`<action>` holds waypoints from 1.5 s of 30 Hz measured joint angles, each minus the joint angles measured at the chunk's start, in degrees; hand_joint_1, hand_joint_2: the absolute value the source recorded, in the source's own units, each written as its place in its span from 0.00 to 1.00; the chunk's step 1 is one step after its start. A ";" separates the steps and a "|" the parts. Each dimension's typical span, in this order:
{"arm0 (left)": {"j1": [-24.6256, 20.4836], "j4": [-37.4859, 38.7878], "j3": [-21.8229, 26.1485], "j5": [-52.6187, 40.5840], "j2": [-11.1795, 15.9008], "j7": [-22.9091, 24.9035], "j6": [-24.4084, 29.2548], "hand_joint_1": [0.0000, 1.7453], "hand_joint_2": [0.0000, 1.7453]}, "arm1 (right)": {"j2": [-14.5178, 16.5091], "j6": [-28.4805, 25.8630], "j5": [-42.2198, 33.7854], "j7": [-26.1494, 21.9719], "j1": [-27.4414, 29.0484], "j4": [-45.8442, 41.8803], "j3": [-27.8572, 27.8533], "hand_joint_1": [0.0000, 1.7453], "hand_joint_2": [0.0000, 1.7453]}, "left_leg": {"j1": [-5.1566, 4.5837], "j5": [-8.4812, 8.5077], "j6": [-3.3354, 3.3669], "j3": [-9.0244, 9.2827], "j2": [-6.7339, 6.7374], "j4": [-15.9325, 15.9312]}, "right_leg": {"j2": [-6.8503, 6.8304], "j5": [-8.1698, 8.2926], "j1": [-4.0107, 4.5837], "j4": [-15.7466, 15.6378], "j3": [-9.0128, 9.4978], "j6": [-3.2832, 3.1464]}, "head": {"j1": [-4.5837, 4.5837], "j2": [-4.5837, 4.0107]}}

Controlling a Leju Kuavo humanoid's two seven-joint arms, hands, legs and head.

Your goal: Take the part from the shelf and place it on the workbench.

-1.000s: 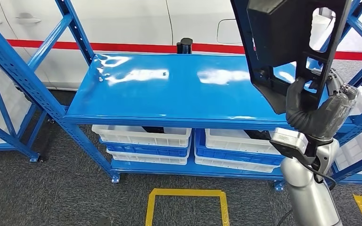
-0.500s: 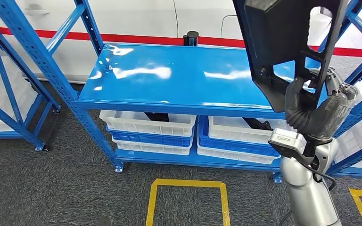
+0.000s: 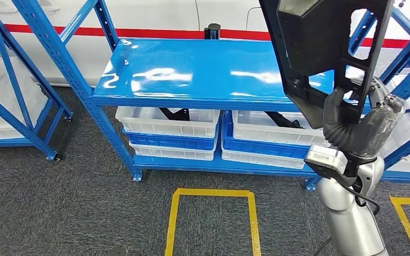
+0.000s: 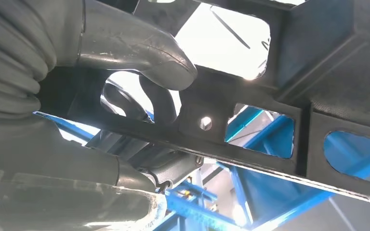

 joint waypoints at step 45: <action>-0.83 0.38 0.22 -0.01 0.67 1.34 -0.70 0.00 1.00 | -1.93 -0.01 -1.99 -0.74 -1.83 4.16 1.58 0.97 1.00 | -0.61 -6.93 1.55 8.93 -0.49 -1.14 | -0.24 7.02 0.18 0.22 -6.90 0.74 | -0.38 0.00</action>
